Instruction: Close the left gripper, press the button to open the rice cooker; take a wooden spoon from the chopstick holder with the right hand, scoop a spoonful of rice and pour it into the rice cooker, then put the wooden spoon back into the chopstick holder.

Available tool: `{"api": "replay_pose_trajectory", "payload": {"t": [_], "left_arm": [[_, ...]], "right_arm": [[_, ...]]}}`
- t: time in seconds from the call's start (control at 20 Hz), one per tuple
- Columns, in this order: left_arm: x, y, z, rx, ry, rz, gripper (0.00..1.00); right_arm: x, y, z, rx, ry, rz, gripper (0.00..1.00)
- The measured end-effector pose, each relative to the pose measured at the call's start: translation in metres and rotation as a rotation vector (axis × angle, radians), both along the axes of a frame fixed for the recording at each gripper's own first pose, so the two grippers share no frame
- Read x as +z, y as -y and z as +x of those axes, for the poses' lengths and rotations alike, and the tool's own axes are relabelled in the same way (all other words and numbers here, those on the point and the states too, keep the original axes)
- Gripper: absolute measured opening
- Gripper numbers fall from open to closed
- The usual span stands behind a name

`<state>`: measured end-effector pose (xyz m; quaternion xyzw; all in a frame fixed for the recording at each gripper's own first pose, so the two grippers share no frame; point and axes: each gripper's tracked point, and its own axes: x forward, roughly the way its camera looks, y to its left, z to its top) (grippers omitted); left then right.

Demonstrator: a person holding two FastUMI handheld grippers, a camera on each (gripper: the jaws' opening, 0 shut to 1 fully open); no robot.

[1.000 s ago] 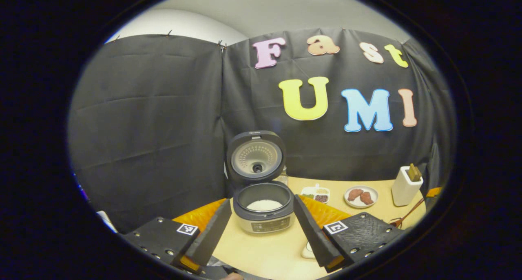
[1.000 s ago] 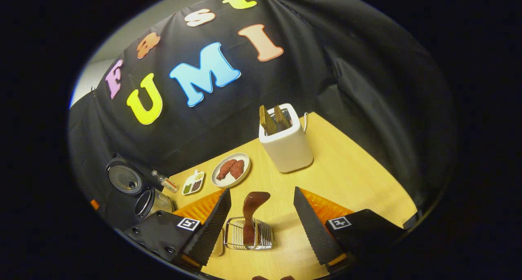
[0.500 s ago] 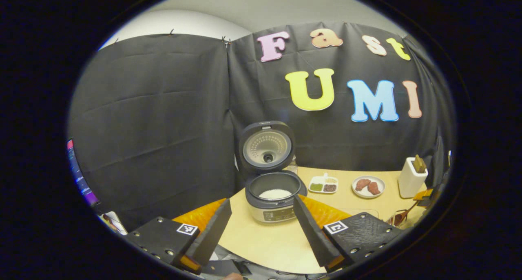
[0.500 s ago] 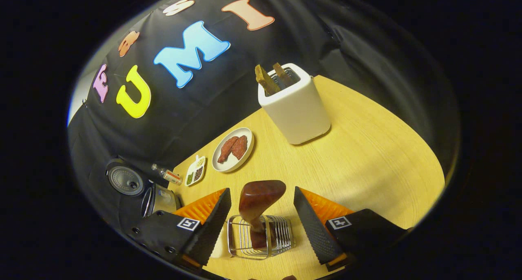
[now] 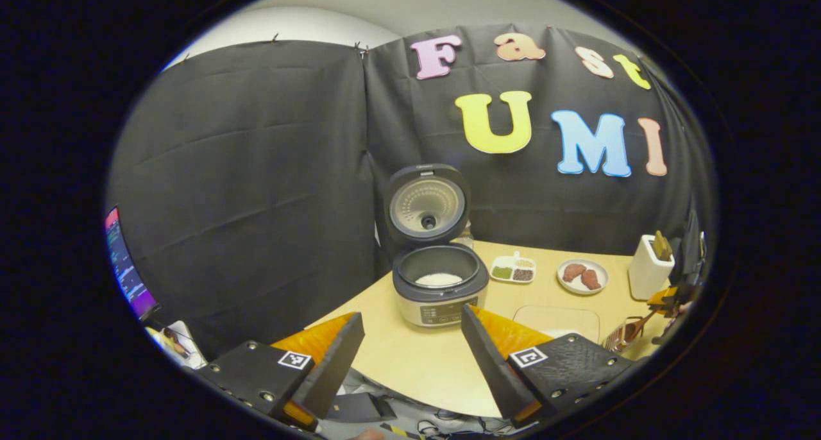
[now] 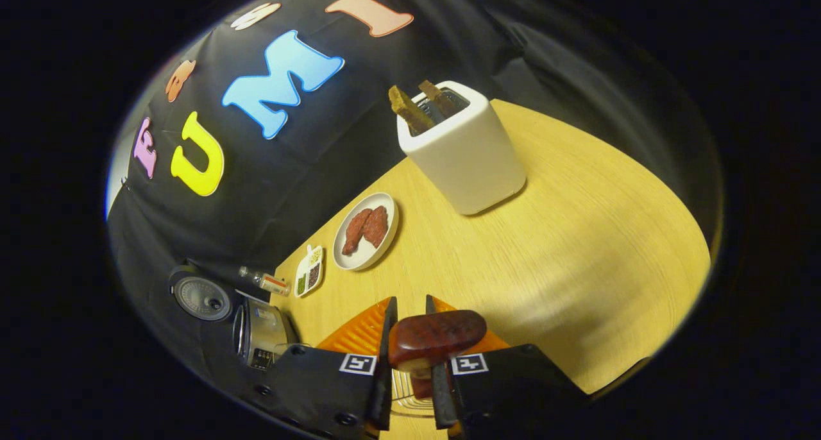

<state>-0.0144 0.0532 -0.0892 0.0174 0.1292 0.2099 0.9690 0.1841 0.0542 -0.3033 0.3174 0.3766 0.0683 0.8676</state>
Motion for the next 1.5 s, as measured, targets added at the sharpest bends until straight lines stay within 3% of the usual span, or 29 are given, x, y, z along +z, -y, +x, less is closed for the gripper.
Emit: {"api": "replay_pose_trajectory", "payload": {"t": [0.4,0.5,0.95,1.15,1.2,1.25,1.5], "left_arm": [[0.008,-0.019,0.086,-0.161,0.030,-0.067,0.97],[0.007,-0.022,0.110,-0.221,0.030,-0.086,0.96],[-0.004,-0.038,0.197,-0.458,0.034,-0.112,0.96],[-0.002,-0.038,0.217,-0.557,0.059,-0.086,0.96],[-0.002,-0.038,0.220,-0.580,0.061,-0.075,0.96],[-0.004,-0.038,0.224,-0.597,0.060,-0.064,0.96],[-0.004,-0.047,0.230,-0.648,0.066,-0.058,0.96]], "right_arm": [[0.079,0.012,-0.007,-0.116,0.130,-0.095,0.25],[0.098,0.023,-0.012,-0.171,0.168,-0.133,0.21],[0.143,0.053,-0.068,-0.427,0.211,-0.238,0.21],[0.159,0.033,-0.090,-0.482,0.237,-0.251,0.21],[0.164,0.025,-0.093,-0.486,0.245,-0.248,0.25],[0.168,0.016,-0.094,-0.487,0.252,-0.246,0.21],[0.181,-0.045,-0.077,-0.436,0.279,-0.182,0.22]]}}
